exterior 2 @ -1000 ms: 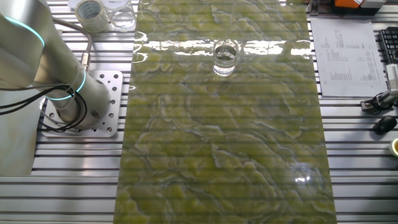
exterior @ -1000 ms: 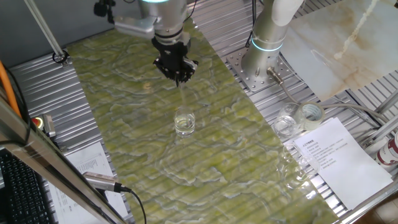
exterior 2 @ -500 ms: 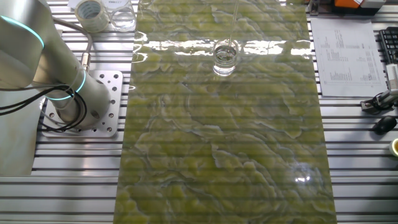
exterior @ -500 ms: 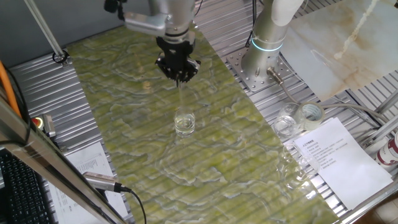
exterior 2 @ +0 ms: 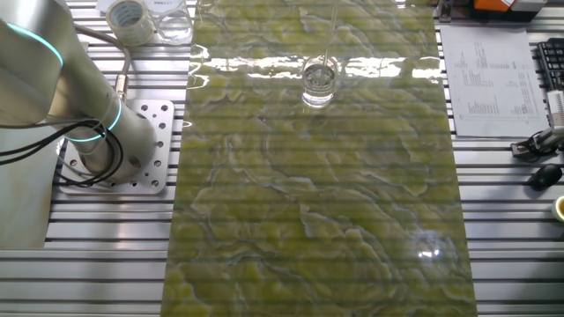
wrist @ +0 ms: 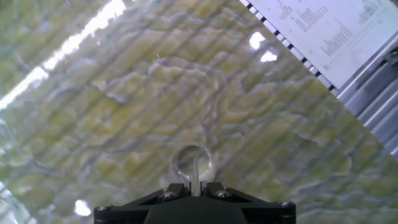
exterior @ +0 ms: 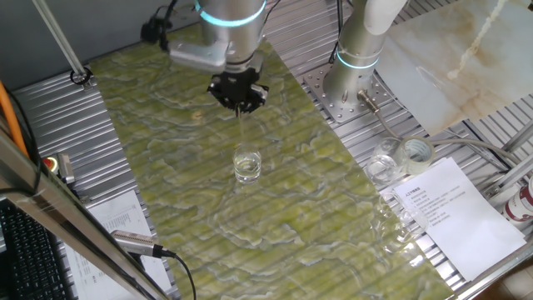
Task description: Stir the beaker with a glass rod
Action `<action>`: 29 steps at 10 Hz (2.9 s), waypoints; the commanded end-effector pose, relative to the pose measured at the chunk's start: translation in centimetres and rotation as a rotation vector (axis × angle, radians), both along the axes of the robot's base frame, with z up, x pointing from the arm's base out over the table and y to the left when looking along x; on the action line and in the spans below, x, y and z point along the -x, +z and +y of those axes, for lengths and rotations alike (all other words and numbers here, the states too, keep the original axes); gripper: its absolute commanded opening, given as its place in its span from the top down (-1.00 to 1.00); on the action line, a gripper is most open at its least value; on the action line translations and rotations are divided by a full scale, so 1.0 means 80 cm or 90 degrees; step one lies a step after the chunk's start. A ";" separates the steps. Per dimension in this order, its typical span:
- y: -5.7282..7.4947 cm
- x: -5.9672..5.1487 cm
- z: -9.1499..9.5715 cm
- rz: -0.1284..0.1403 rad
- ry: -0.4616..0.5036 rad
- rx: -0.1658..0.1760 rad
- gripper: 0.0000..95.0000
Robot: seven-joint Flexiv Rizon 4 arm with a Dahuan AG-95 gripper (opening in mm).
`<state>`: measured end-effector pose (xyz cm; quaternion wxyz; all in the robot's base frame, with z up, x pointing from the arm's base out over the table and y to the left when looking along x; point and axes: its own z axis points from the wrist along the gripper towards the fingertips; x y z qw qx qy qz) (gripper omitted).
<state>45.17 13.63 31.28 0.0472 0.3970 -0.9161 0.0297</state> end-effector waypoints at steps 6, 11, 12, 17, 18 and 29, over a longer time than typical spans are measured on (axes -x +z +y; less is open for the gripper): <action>-0.004 -0.001 -0.003 -0.049 0.044 -0.017 1.00; -0.004 -0.003 -0.003 -0.052 -0.024 -0.038 1.00; -0.003 -0.005 -0.001 -0.048 -0.036 -0.059 1.00; 0.002 -0.012 0.003 -0.008 -0.055 -0.101 1.00; 0.002 -0.012 0.003 -0.006 -0.051 -0.100 1.00; 0.000 -0.013 0.002 -0.026 0.009 -0.080 1.00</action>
